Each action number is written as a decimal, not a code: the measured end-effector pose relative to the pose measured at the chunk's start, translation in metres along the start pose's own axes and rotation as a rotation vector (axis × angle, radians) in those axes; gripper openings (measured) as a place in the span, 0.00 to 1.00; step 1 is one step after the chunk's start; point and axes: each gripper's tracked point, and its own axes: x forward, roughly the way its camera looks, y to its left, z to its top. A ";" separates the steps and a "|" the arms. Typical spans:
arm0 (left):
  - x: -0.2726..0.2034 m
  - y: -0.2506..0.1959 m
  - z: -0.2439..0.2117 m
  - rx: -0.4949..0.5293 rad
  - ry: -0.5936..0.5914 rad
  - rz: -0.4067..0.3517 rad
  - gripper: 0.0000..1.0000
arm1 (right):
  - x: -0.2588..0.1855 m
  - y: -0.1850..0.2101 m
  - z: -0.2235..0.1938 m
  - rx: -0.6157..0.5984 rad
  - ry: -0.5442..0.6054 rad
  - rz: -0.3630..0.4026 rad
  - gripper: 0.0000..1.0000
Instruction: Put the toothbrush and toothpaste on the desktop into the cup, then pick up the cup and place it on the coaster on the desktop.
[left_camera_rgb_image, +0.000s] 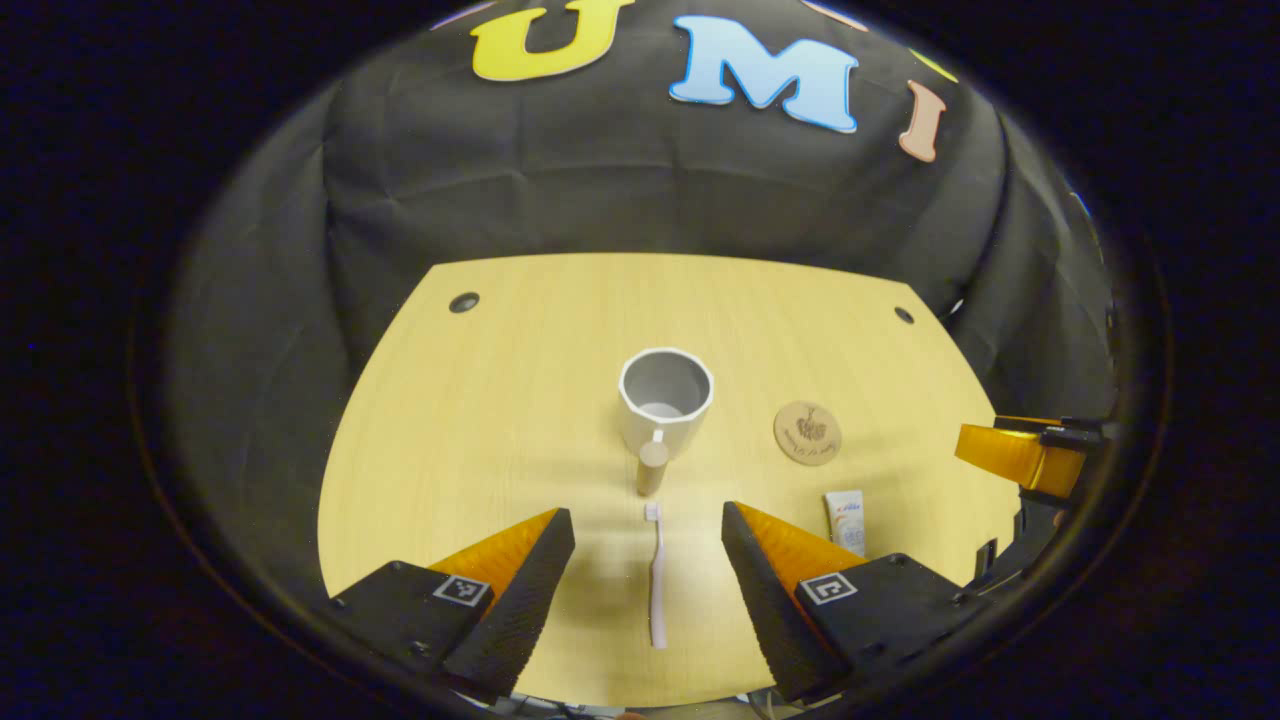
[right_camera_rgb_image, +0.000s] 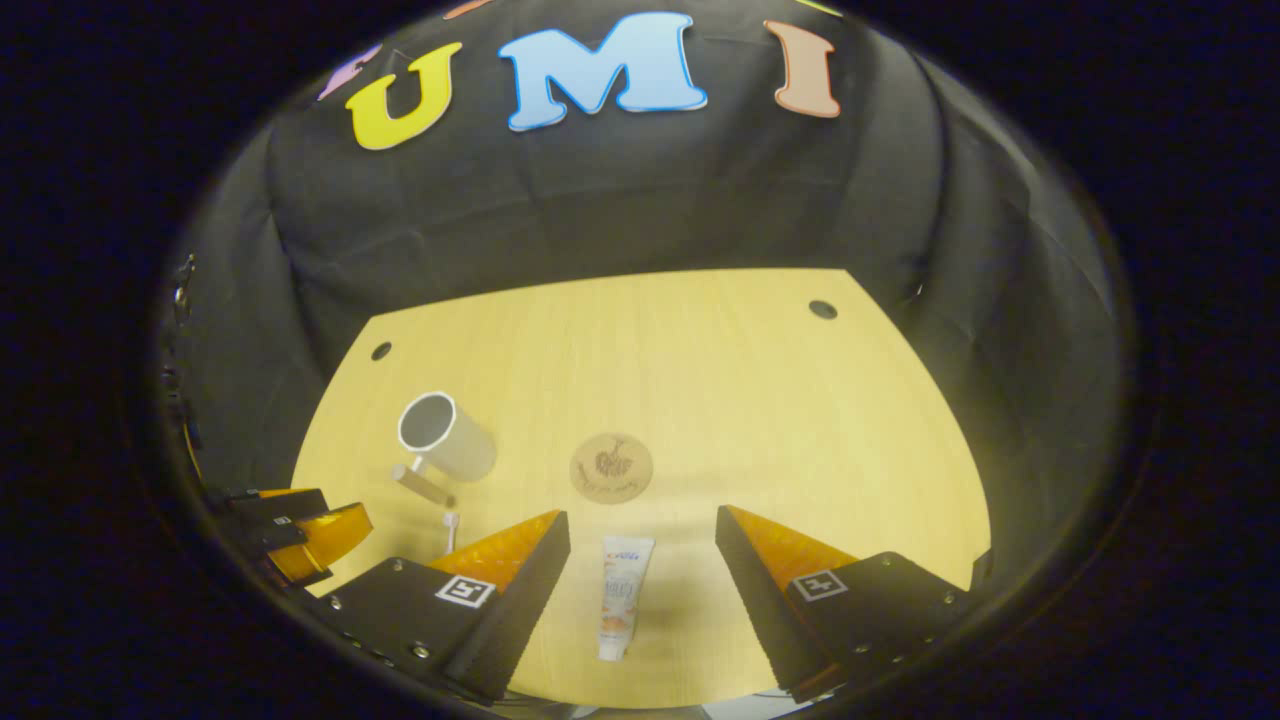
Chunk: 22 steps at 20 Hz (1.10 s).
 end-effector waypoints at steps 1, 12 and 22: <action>0.007 0.001 -0.011 0.004 0.036 -0.003 0.96 | 0.006 0.000 -0.011 0.008 0.042 0.008 0.92; 0.073 0.012 -0.111 0.037 0.373 0.013 1.00 | 0.059 0.004 -0.103 0.034 0.348 0.013 0.92; 0.093 0.021 -0.135 0.017 0.458 0.051 0.97 | 0.079 0.008 -0.141 -0.035 0.459 -0.013 0.92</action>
